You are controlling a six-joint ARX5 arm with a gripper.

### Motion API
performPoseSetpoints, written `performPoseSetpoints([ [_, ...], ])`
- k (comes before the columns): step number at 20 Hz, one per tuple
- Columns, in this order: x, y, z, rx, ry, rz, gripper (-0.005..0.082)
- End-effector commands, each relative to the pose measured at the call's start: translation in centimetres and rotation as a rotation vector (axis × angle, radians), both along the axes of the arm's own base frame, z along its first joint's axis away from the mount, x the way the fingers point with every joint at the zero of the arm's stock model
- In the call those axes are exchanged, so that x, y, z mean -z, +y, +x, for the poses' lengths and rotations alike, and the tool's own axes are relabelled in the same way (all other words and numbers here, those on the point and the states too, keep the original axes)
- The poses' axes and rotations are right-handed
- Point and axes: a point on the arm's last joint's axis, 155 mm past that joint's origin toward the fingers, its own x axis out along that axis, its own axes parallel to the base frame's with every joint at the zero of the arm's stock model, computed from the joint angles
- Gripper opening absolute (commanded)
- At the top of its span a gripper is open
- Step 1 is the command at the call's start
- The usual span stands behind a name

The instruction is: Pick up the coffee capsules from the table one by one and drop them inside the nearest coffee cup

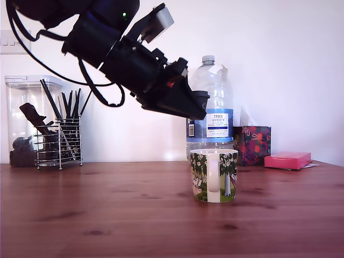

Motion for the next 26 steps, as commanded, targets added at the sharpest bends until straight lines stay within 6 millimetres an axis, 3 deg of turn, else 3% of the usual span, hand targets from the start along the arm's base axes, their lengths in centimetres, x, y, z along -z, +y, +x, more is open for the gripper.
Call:
performPoseSetpoints([
  [1,0.3,-0.5,0.5,0.004,0.017,0.018,0.0107],
  [6,0.2,-1.6,1.8,0.020,0.065,0.084,0.0107],
  [11,2.6,-2.7,2.9,0.026,0.175,0.173,0.0107],
  [17,6.7,-3.2,2.3,0.054,0.259,0.272,0.0107],
  [23,6.9,-3.5,2.2,0.057,0.245,0.285,0.0113],
  [24,7.0,-3.4,2.2,0.052,0.245,0.291,0.0130],
  [25,7.0,-3.4,2.3,0.049,0.244,0.294,0.0215],
  [26,7.0,-3.4,2.3,0.049,0.243,0.294,0.0357],
])
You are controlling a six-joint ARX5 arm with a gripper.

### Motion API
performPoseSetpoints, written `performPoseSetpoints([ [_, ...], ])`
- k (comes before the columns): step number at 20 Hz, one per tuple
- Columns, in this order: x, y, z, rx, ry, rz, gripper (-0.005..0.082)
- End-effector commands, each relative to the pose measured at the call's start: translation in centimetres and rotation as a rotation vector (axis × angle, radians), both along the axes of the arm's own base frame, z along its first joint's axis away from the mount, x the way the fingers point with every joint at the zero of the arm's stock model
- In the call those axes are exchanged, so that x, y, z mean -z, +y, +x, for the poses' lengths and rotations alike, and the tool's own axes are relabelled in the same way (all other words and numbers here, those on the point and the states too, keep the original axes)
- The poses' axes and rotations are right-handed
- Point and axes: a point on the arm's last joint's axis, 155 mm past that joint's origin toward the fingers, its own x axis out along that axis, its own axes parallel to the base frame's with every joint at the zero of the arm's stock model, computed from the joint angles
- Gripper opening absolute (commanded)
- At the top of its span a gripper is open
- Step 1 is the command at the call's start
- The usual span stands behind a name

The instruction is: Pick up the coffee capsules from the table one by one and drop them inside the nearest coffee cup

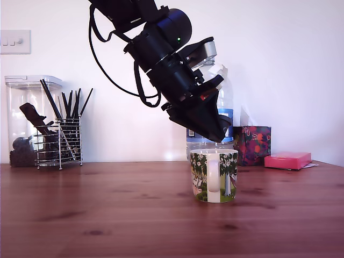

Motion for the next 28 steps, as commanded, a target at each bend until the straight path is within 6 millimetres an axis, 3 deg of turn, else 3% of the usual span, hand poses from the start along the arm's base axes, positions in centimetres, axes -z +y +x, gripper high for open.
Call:
performPoseSetpoints([
  [1,1.3,-0.1,-0.1,-0.001,0.021,0.015,0.0526],
  [2,1.3,0.0,-0.2,-0.006,0.029,0.016,0.0617],
  [3,1.4,0.0,-0.3,-0.006,0.034,0.020,0.0635],
  [9,1.6,0.2,-0.5,-0.006,0.043,0.027,0.0610],
  [12,0.9,0.4,-0.8,-0.009,0.046,0.027,0.0420],
  [15,-0.7,1.1,-1.5,-0.011,0.051,0.030,-0.0030],
  [22,-6.3,3.5,-1.3,-0.084,0.000,-0.041,-0.0022],
  [28,-7.9,9.5,-1.0,-0.231,-0.063,-0.141,-0.0022],
])
